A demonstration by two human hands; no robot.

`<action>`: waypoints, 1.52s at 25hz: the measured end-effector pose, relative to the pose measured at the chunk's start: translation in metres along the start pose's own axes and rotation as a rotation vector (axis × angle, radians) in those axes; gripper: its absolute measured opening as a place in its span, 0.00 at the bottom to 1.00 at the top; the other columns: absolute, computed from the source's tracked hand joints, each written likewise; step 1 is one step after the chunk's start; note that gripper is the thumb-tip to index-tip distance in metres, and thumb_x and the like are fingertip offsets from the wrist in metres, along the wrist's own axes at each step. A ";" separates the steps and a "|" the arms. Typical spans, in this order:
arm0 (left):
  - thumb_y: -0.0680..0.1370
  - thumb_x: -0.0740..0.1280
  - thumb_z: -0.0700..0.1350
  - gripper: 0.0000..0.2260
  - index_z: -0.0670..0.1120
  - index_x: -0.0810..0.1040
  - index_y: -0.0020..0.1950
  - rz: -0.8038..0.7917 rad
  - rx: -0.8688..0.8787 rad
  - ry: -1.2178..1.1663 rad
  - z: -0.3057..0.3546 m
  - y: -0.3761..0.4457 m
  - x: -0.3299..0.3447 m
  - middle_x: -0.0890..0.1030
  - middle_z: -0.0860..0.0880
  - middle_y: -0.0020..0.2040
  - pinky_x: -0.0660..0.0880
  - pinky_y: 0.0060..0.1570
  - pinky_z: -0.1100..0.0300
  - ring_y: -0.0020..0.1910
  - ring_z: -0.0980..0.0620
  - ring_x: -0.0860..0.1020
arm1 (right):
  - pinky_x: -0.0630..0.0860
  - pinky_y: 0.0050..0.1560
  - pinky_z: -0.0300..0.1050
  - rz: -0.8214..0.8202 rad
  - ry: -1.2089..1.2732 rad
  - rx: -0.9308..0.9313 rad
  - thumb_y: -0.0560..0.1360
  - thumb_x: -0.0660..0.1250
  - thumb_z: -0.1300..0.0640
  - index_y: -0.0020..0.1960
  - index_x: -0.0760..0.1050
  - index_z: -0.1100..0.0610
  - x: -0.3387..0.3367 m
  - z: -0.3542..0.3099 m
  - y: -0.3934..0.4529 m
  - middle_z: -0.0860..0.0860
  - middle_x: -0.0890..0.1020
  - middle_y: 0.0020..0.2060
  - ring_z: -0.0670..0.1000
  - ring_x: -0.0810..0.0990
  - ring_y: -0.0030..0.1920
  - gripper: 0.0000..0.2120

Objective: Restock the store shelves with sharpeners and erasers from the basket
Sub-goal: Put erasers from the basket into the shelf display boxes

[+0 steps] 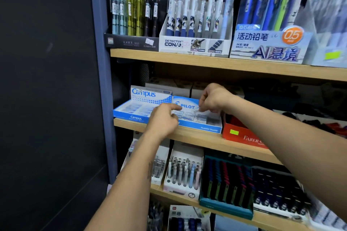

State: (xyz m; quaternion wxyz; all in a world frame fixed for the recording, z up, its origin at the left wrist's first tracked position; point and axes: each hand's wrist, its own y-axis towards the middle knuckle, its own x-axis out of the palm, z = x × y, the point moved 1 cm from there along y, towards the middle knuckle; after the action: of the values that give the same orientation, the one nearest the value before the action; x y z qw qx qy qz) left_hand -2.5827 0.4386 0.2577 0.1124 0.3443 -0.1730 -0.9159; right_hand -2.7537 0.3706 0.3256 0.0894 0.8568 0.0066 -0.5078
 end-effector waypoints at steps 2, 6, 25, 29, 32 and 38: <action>0.79 0.60 0.34 0.22 0.51 0.78 0.68 -0.146 0.071 0.107 0.008 -0.007 0.011 0.78 0.49 0.68 0.69 0.63 0.63 0.67 0.49 0.75 | 0.84 0.49 0.50 -0.021 -0.138 0.017 0.65 0.81 0.60 0.44 0.84 0.59 -0.006 0.007 -0.003 0.54 0.86 0.41 0.52 0.84 0.43 0.10; 0.76 0.58 0.31 0.27 0.51 0.74 0.72 -0.237 0.093 0.260 0.018 -0.014 0.019 0.75 0.47 0.71 0.67 0.68 0.58 0.70 0.48 0.71 | 0.84 0.51 0.51 -0.136 -0.152 0.053 0.64 0.81 0.65 0.45 0.84 0.63 -0.006 0.009 -0.010 0.56 0.87 0.41 0.55 0.87 0.45 0.11; 0.74 0.59 0.34 0.18 0.49 0.82 0.56 -0.027 0.199 0.166 0.034 -0.022 0.031 0.82 0.49 0.55 0.75 0.56 0.53 0.57 0.47 0.77 | 0.80 0.52 0.47 0.151 -0.039 -0.139 0.70 0.63 0.66 0.45 0.84 0.54 0.022 0.018 -0.064 0.54 0.85 0.45 0.54 0.82 0.49 0.13; 0.71 0.60 0.38 0.07 0.48 0.75 0.43 -0.171 0.279 0.256 0.054 -0.051 0.053 0.82 0.41 0.48 0.77 0.46 0.49 0.51 0.39 0.79 | 0.79 0.47 0.48 0.127 0.003 -0.107 0.68 0.66 0.61 0.44 0.83 0.55 0.034 0.056 -0.112 0.56 0.84 0.42 0.57 0.82 0.46 0.08; 0.72 0.62 0.39 0.06 0.48 0.75 0.45 -0.366 0.385 0.433 0.062 -0.091 0.087 0.82 0.40 0.48 0.78 0.44 0.48 0.50 0.38 0.79 | 0.78 0.39 0.48 0.036 -0.017 -0.057 0.68 0.66 0.62 0.38 0.79 0.57 0.054 0.104 -0.160 0.55 0.82 0.34 0.57 0.82 0.41 0.03; 0.74 0.63 0.37 0.04 0.45 0.75 0.45 -0.865 0.347 0.618 0.042 -0.185 0.198 0.81 0.41 0.47 0.75 0.40 0.53 0.42 0.43 0.79 | 0.73 0.34 0.45 -0.220 -0.032 0.190 0.71 0.66 0.62 0.40 0.79 0.64 0.132 0.209 -0.238 0.58 0.82 0.34 0.56 0.83 0.39 0.06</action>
State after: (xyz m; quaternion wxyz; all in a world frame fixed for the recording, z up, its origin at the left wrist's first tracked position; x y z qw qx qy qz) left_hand -2.7729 0.5540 0.0971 -0.2865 0.6500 -0.1230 -0.6931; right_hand -2.8952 0.5604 0.0777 -0.0484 0.8474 0.0508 -0.5263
